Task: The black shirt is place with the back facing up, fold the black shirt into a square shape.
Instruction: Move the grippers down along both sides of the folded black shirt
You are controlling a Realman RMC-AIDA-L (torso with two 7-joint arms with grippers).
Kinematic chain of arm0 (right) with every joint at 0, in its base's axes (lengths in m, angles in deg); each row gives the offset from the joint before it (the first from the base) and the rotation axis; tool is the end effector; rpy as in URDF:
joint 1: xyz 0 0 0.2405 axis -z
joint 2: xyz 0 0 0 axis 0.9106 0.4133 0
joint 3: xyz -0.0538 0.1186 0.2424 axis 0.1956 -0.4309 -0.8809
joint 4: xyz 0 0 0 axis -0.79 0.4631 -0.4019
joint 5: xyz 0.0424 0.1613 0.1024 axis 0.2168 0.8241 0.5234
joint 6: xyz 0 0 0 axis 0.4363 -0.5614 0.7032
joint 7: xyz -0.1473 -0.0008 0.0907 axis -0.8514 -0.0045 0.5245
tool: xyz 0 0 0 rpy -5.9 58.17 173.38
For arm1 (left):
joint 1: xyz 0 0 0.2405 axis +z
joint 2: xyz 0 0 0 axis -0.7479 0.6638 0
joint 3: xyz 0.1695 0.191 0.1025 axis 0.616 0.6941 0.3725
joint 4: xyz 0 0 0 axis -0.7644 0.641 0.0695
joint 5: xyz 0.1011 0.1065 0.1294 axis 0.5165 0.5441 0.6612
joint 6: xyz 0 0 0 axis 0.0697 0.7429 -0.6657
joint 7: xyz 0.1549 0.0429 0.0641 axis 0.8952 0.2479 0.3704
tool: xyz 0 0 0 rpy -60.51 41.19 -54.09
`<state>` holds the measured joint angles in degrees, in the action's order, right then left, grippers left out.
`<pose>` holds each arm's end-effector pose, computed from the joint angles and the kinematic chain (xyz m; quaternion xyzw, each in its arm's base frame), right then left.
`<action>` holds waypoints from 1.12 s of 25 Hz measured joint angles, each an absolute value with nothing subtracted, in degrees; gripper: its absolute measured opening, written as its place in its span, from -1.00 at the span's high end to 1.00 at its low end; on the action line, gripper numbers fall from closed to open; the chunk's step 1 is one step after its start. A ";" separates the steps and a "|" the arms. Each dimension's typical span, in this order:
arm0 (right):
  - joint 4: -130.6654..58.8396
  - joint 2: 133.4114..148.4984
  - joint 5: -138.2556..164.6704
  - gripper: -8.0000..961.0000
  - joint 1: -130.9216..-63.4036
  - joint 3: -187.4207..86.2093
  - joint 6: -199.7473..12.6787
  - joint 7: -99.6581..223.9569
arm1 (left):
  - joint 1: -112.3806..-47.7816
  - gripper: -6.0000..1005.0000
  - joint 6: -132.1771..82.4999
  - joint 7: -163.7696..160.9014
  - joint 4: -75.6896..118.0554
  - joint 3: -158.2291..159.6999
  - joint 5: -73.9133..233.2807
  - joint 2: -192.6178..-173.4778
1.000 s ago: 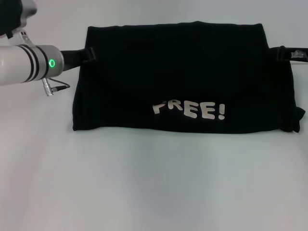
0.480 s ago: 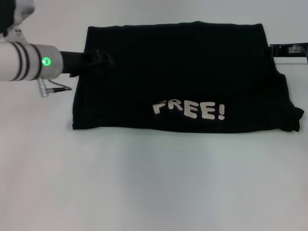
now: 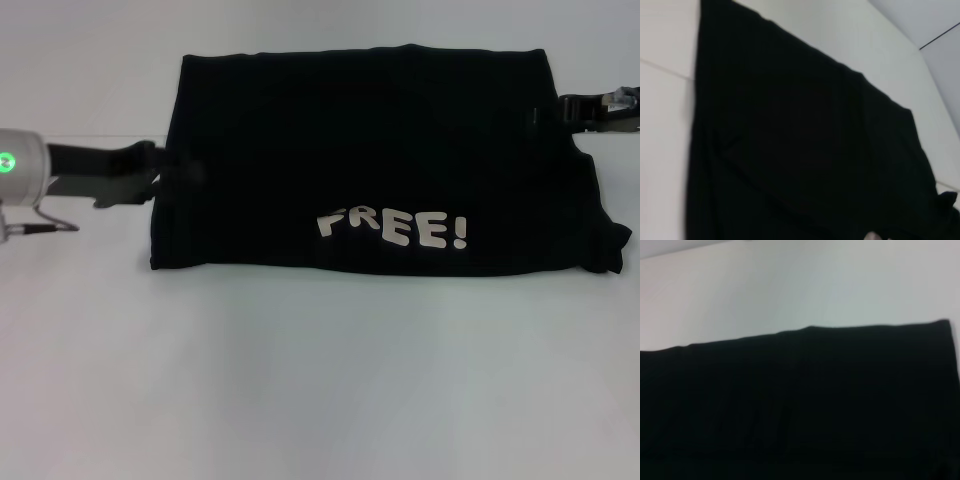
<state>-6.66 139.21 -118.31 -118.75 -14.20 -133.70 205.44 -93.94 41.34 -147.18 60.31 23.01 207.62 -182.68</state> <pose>0.2488 0.5089 0.0323 -0.7620 0.5210 0.0862 0.3748 -0.2589 0.4411 0.0209 -0.7179 -0.6395 -0.1878 0.2009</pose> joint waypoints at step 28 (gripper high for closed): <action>-6.70 137.32 -118.07 -0.39 -118.15 -14.63 -139.63 208.05 | -91.03 -0.07 29.43 -144.25 52.90 21.45 214.31 -183.63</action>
<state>-6.70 137.32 -118.07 -118.15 -14.63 -139.63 208.05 -91.03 29.43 -144.25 52.90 21.45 214.31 -183.63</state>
